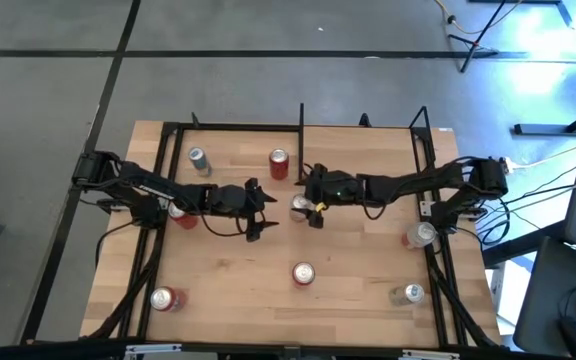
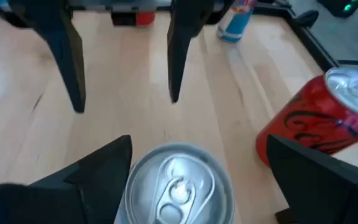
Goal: Place canned beverage on shelf
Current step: Put the left pink white soda can on the shelf
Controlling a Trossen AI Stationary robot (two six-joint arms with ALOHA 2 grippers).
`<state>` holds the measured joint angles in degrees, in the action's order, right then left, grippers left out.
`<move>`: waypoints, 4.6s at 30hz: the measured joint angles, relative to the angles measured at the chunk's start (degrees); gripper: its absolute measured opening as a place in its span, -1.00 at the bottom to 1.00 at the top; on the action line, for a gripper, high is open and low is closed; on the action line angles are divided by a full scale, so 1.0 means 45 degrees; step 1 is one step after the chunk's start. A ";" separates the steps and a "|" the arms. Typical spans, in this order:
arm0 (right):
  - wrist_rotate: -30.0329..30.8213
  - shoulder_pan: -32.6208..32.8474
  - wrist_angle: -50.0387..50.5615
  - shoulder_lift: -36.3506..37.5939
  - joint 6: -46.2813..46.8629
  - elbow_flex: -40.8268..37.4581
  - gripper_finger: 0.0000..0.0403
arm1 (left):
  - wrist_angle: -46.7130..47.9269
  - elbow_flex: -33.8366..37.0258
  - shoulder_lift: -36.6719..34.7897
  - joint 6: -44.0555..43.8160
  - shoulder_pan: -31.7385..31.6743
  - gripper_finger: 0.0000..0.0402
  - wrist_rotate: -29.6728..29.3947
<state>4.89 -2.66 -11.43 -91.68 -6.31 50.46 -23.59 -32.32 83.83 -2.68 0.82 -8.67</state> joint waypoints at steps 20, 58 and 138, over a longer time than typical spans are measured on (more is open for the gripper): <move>-0.0116 0.0168 -0.0002 0.0008 0.0651 -0.0697 0.77 | -0.0001 0.0000 0.0005 -0.0058 0.0005 0.57 0.0001; -0.2534 -0.2100 -0.1270 0.3520 -0.0725 -0.3134 0.24 | 0.0083 0.0000 0.0015 -0.0275 0.0345 0.57 0.0157; -1.3018 -1.0001 0.1961 -0.3544 -0.6012 0.4215 0.26 | -0.0132 0.0000 0.0015 -0.0256 0.1331 0.57 0.0196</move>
<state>-53.70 -47.66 -2.60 -107.63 -33.36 69.43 -24.18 -32.32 83.90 -3.83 6.81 -7.79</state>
